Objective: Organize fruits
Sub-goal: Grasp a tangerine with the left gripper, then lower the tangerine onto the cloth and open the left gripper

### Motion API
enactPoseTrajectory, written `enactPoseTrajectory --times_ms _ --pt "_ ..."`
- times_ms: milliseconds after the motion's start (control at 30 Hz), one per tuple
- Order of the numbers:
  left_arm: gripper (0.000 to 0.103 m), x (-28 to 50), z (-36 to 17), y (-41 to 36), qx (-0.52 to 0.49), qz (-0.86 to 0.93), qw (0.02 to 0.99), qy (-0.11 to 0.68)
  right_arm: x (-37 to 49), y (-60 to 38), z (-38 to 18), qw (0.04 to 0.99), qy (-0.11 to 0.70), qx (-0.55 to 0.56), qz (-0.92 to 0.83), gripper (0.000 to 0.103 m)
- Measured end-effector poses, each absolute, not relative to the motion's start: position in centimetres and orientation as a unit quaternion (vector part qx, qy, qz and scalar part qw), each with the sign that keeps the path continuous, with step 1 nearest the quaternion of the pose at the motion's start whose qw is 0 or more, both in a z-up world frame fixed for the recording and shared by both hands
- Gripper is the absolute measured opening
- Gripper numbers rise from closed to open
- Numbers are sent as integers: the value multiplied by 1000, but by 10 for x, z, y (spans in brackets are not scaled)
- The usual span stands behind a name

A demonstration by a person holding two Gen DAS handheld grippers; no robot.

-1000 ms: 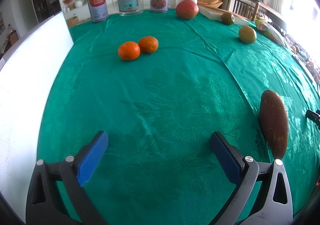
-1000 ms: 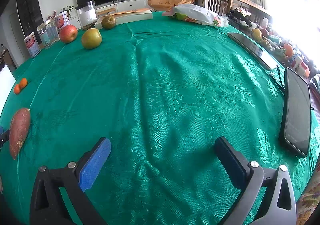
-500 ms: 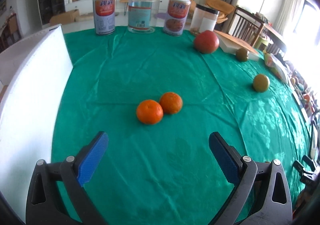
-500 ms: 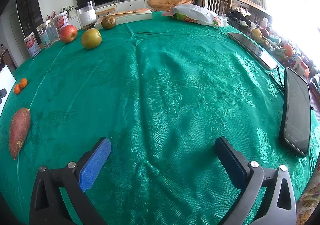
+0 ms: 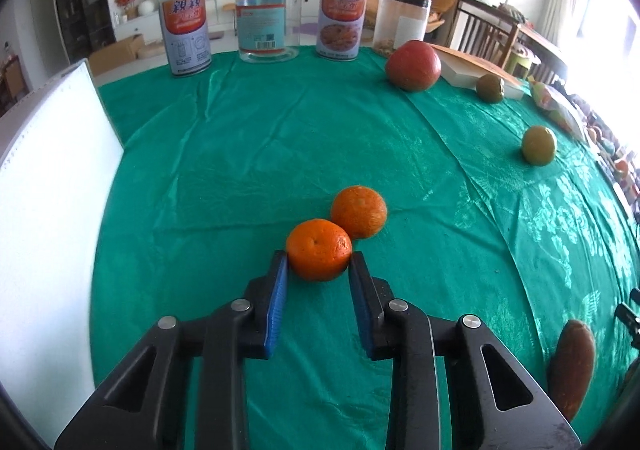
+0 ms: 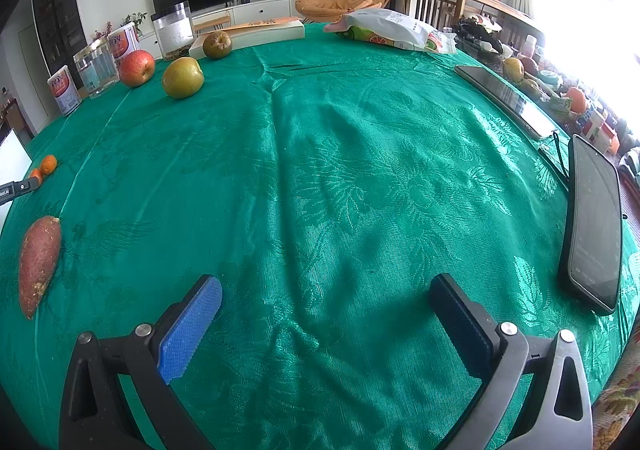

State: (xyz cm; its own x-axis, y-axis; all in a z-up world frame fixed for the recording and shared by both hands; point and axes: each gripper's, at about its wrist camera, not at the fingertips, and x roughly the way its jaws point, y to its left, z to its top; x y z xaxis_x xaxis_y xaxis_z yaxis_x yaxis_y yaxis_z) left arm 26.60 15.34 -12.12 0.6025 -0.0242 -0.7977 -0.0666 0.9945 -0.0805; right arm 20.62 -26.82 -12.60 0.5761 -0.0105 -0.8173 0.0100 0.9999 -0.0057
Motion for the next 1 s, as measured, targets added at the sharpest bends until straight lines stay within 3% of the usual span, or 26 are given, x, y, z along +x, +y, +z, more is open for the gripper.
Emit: enactPoseTrajectory --times_ms 433,500,533,567,600,1000 --pt "31 131 -116 91 -37 -37 883 466 206 -268 -126 888 460 0 -6 103" --pt "38 125 -116 90 -34 -31 887 460 206 -268 -126 888 460 0 -6 103" --pt "46 125 -117 90 -34 -25 887 459 206 -268 -126 888 460 0 -6 103" --pt "64 126 -118 91 -35 -18 887 461 206 -268 -126 888 460 0 -6 103" --pt "69 127 -119 93 -40 -12 887 460 206 -268 -126 888 460 0 -6 103" --pt "68 140 -115 89 -46 -32 897 439 209 -270 -125 875 484 0 -3 103"
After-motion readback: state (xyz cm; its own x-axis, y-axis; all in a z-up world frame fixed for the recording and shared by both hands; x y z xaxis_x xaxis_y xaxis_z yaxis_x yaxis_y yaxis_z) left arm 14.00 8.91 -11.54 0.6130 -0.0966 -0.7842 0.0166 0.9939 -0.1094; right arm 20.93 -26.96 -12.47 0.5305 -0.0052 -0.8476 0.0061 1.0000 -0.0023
